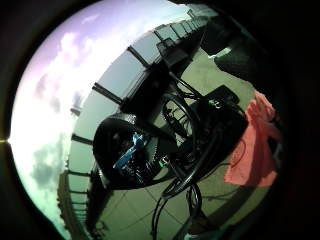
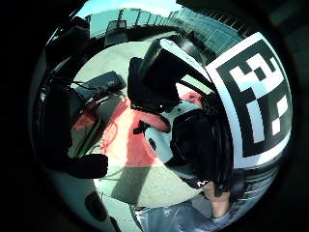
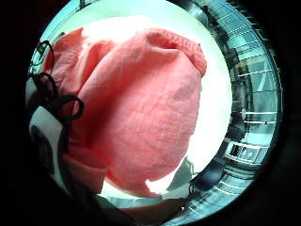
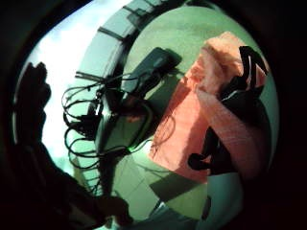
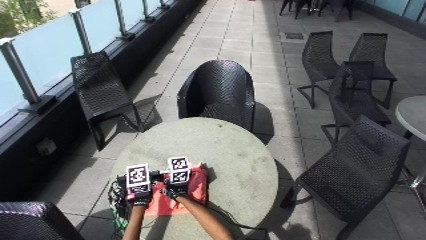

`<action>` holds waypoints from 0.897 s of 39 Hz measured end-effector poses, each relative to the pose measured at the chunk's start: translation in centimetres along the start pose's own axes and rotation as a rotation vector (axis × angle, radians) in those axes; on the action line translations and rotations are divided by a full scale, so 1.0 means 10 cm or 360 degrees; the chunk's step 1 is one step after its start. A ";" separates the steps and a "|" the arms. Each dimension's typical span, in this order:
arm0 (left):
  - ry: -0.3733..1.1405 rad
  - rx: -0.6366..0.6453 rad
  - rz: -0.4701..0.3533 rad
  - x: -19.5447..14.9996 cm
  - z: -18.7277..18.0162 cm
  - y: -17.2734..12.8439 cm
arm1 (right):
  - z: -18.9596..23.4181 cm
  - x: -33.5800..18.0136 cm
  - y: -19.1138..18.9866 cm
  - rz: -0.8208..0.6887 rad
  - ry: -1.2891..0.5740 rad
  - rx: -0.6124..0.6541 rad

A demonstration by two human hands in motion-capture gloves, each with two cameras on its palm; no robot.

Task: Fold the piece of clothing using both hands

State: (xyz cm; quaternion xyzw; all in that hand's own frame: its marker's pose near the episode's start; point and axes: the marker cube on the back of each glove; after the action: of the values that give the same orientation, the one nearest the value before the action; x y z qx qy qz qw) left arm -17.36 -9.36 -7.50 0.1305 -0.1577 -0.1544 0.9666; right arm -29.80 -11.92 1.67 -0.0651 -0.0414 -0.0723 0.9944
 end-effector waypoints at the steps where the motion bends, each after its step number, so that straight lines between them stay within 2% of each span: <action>1: 0.0001 -0.0021 -0.0001 -0.01 0.01 0.02 | -0.02 -0.03 0.04 0.0000 -0.0006 -0.0014; 5: 0.0044 -0.0073 -0.0004 -0.03 -0.07 0.09 | -0.02 -0.04 0.10 -0.0017 -0.0072 -0.0117; 8: 0.0082 -0.0080 0.0004 0.00 -0.13 0.10 | -0.07 0.03 0.16 -0.0039 -0.0234 -0.0310; 11: 0.0100 -0.0074 0.0020 0.04 -0.16 0.11 | -0.19 0.10 0.25 -0.0044 -0.0551 -0.0560; 13: 0.0113 -0.0062 0.0033 0.08 -0.18 0.11 | -0.34 0.18 0.29 -0.0078 -0.0901 -0.0678; 14: 0.0120 -0.0053 0.0040 0.10 -0.19 0.11 | -0.43 0.23 0.30 -0.0137 -0.1090 -0.0688; 16: 0.0132 -0.0031 0.0054 0.13 -0.23 0.11 | -0.56 0.36 0.26 -0.0317 -0.1345 -0.0575; 18: 0.0139 -0.0014 0.0065 0.16 -0.24 0.11 | -0.61 0.56 0.16 -0.0421 -0.1391 -0.0395; 23: 0.0157 0.0005 0.0103 0.24 -0.04 0.01 | -0.75 1.38 -0.04 -0.0198 -0.0964 0.0011; 27: 0.0175 0.0024 0.0171 0.35 -0.22 0.06 | -1.01 1.95 0.04 -0.0052 -0.0485 0.0286; 31: 0.0195 0.0040 0.0246 0.47 -0.24 0.04 | -1.22 2.34 0.21 0.0094 -0.0124 0.0444; 35: 0.0254 0.0062 0.0301 0.61 -0.22 -0.01 | -1.38 2.54 0.41 0.0166 0.0036 0.0500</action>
State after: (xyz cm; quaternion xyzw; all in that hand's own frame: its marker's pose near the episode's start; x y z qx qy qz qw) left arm -11.12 -11.12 -7.95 0.1458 -0.0949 -0.0486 0.9835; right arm -3.15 -13.29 -10.18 0.0900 -0.0376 -0.0140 0.9951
